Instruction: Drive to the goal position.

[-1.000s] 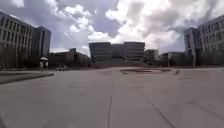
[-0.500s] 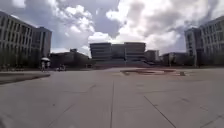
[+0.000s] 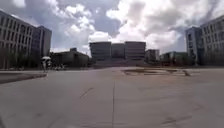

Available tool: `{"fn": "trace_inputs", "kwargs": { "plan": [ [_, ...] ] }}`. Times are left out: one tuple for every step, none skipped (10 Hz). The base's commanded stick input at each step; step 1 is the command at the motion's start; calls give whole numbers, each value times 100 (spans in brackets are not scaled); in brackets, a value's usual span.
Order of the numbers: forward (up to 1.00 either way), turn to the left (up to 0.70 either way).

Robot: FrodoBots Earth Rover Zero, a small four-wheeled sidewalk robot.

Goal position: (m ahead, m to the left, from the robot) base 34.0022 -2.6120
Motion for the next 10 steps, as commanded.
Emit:
{"fn": "trace_inputs", "kwargs": {
  "plan": [
    [100,0],
    [100,0],
    [100,0],
    [100,0],
    [100,0],
    [100,0],
    [100,0],
    [100,0],
    [100,0],
    [100,0]
  ]
}}
